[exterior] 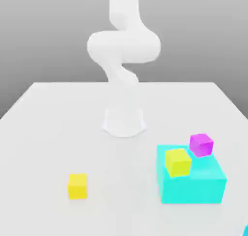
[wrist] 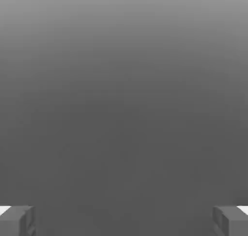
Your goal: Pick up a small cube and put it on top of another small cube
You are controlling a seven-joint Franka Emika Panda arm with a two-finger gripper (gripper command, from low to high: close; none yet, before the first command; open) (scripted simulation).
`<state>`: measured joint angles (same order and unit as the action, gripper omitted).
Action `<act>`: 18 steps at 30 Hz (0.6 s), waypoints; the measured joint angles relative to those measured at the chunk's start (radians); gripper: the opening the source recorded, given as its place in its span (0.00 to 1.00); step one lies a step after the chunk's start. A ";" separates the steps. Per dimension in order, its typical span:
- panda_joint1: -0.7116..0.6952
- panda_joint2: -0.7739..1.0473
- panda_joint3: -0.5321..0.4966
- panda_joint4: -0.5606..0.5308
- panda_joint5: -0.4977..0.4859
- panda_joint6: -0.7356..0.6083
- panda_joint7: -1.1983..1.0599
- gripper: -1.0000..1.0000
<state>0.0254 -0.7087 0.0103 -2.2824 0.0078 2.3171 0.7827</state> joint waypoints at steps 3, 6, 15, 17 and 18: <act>0.029 0.114 0.016 0.022 0.009 0.021 -0.021 0.50; 0.055 0.223 0.035 0.043 0.016 0.042 -0.039 0.50; 0.123 0.549 0.109 0.106 0.005 0.103 -0.073 0.50; 0.146 0.622 0.127 0.120 -0.007 0.116 -0.074 0.50; 0.156 0.658 0.133 0.127 -0.014 0.123 -0.074 0.50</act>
<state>0.1818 -0.0502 0.1437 -2.1554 -0.0058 2.4402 0.7087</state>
